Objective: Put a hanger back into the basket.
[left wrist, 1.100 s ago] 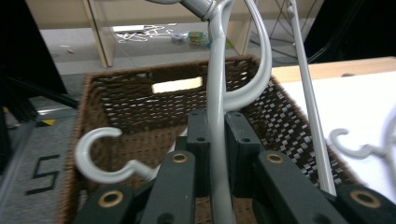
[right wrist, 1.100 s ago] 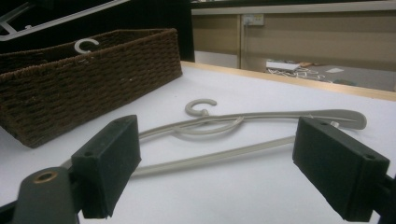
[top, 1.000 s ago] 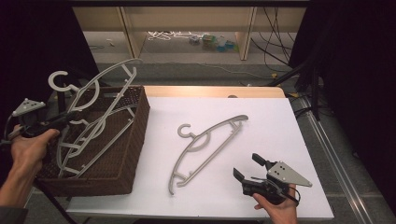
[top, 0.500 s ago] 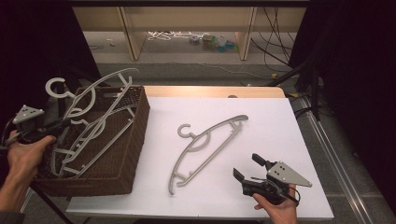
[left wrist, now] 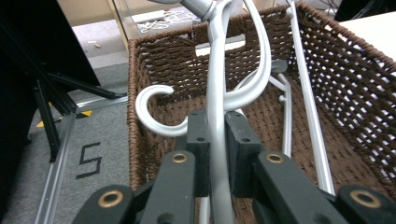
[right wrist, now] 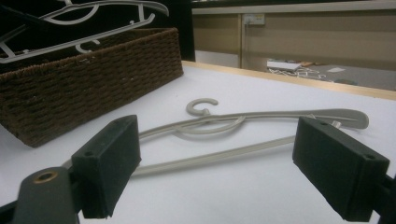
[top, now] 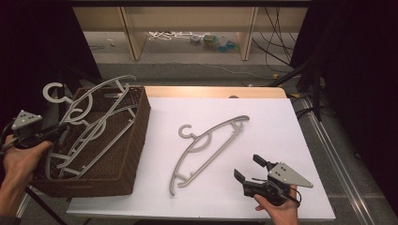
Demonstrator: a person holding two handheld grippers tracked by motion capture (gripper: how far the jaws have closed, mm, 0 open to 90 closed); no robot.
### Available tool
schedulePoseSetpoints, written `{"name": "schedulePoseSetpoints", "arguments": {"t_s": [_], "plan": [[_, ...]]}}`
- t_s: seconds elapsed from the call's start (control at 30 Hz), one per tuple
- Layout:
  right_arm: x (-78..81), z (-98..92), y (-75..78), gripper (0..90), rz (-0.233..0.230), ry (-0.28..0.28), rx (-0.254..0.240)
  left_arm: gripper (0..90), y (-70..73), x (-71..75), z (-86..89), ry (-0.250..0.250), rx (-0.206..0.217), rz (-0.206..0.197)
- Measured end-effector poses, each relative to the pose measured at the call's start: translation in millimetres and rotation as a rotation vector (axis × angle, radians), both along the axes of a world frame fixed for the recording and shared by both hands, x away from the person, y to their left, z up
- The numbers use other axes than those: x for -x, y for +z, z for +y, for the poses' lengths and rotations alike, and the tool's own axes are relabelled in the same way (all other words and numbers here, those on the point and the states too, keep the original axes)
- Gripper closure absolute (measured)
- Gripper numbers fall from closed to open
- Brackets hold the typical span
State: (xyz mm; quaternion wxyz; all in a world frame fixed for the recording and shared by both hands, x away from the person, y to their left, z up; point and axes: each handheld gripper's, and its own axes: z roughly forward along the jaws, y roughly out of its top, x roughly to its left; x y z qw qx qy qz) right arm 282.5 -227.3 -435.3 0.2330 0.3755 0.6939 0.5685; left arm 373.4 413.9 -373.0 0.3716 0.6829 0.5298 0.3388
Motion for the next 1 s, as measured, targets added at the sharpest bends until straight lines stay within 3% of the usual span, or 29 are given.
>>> {"name": "schedulePoseSetpoints", "arguments": {"t_s": [0.2, 0.4, 0.53, 0.63, 0.83, 1.0], "plan": [[-0.6, 0.1, -0.5, 16.1, -0.008, -0.001, -0.006, 81.2, -3.9, 0.2, 4.4, -0.007, -0.005, 0.002], [-0.2, -0.4, -0.2, 16.0, 0.005, -0.001, 0.006, 81.2, -7.6, 2.0, 8.6, -0.045, -0.001, -0.005], [-1.2, 0.4, -1.3, 16.0, -0.003, 0.007, -0.020, 81.2, -10.8, -0.3, 9.7, -0.076, -0.002, 0.008], [-1.2, -0.1, -1.3, 16.0, 0.000, 0.010, -0.013, 81.2, -14.0, -2.4, 9.1, -0.092, -0.022, 0.031], [-1.6, -0.4, -1.4, 16.0, -0.002, 0.005, -0.021, 81.2, -13.7, -3.1, 10.8, -0.114, -0.023, 0.041], [-1.9, -0.2, -1.7, 16.0, -0.004, 0.006, -0.017, 81.1, -15.0, -6.2, 10.5, -0.105, -0.038, 0.067]]}}
